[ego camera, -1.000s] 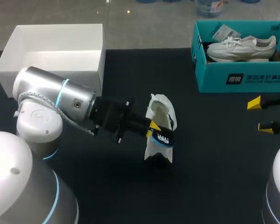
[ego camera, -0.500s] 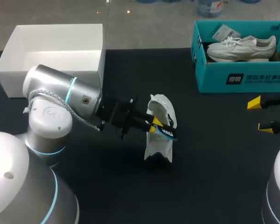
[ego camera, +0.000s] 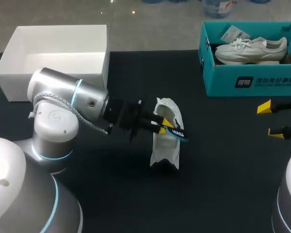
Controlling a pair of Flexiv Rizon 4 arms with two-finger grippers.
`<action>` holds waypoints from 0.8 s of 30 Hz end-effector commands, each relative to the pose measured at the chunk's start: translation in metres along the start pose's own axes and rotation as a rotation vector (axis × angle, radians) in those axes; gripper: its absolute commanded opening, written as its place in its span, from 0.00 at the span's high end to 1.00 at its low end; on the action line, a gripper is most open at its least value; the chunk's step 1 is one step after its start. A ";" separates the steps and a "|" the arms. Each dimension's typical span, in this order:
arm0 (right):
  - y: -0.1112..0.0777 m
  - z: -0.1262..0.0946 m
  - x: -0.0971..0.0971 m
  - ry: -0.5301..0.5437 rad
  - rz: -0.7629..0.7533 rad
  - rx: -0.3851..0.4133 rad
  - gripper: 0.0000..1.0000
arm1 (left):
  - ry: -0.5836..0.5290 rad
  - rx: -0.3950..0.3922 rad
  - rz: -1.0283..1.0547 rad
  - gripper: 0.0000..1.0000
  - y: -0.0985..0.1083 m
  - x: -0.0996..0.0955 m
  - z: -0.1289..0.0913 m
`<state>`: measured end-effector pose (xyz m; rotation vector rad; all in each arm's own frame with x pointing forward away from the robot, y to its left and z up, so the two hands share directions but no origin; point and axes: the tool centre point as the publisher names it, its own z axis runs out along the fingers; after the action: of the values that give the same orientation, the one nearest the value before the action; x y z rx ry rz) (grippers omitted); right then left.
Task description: Take the shoe out of the shoebox, open the shoe tongue, remove and reinsert the insole, then place the shoe into the shoebox
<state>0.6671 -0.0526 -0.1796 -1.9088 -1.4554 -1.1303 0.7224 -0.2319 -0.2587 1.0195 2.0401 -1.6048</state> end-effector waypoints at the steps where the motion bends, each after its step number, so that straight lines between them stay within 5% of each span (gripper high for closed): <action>1: -0.003 -0.001 0.000 -0.004 0.001 -0.004 0.00 | -0.007 -0.011 0.007 1.00 -0.015 0.001 -0.019; 11: -0.003 -0.001 0.000 -0.004 0.001 -0.004 0.00 | 0.027 -0.051 -0.006 1.00 -0.011 0.008 -0.029; 24: -0.003 -0.001 0.000 -0.004 0.001 -0.004 0.00 | 0.039 -0.041 -0.060 1.00 0.030 0.026 -0.002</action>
<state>0.6666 -0.0527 -0.1796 -1.9093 -1.4558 -1.1308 0.7196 -0.2066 -0.2833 0.9903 2.1382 -1.5700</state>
